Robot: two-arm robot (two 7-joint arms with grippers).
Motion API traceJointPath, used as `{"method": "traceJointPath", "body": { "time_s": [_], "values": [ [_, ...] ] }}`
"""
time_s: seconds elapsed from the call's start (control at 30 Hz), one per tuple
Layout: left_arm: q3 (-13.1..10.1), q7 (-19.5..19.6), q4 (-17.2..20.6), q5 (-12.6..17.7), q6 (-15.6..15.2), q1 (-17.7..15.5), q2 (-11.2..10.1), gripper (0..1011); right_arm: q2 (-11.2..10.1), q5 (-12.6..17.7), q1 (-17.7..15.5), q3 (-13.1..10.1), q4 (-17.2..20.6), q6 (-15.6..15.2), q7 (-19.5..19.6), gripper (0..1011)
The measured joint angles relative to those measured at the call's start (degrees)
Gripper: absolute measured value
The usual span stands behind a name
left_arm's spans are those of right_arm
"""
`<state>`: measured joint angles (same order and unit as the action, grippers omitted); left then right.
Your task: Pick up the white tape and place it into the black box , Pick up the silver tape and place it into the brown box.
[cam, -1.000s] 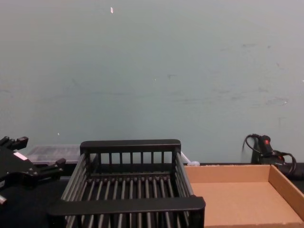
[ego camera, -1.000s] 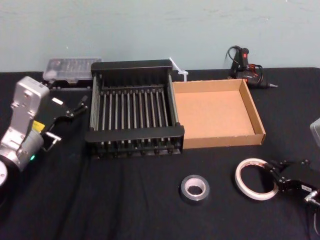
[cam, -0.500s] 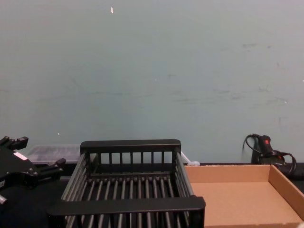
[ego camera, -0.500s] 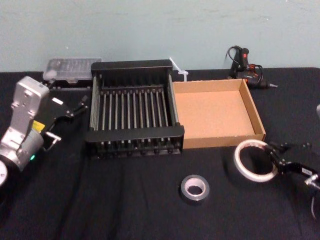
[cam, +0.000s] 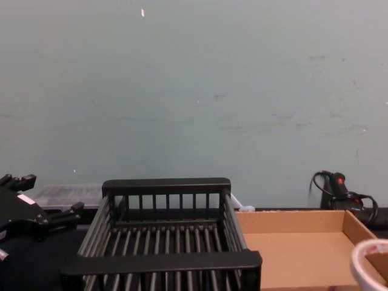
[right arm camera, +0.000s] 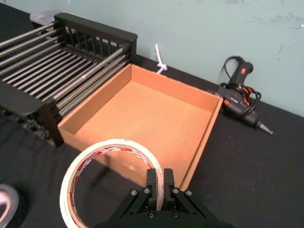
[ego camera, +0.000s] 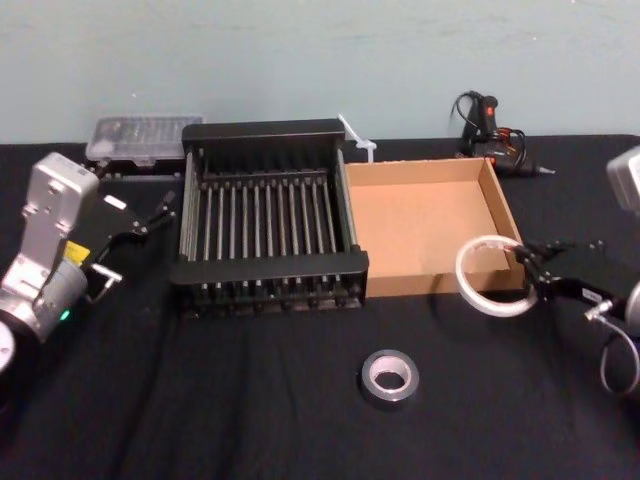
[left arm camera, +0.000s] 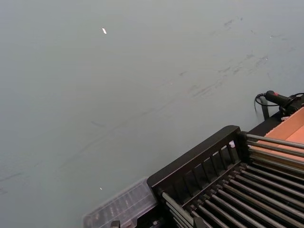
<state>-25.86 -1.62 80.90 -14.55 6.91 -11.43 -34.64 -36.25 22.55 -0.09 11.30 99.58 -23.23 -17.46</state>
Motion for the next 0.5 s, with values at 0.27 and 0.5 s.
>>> {"method": "traceJointPath", "body": {
  "time_s": [0.27, 0.5],
  "values": [
    [0.0, 0.0, 0.0, 0.0, 0.0, 0.0, 0.0, 1001, 2.8, -2.1, 5.2, 2.1, -2.3, -1.3, 0.3, 96],
    [0.0, 0.0, 0.0, 0.0, 0.0, 0.0, 0.0, 1001, 5.3, -3.5, 9.4, 4.1, -4.3, -1.8, -0.3, 96]
  ]
}}
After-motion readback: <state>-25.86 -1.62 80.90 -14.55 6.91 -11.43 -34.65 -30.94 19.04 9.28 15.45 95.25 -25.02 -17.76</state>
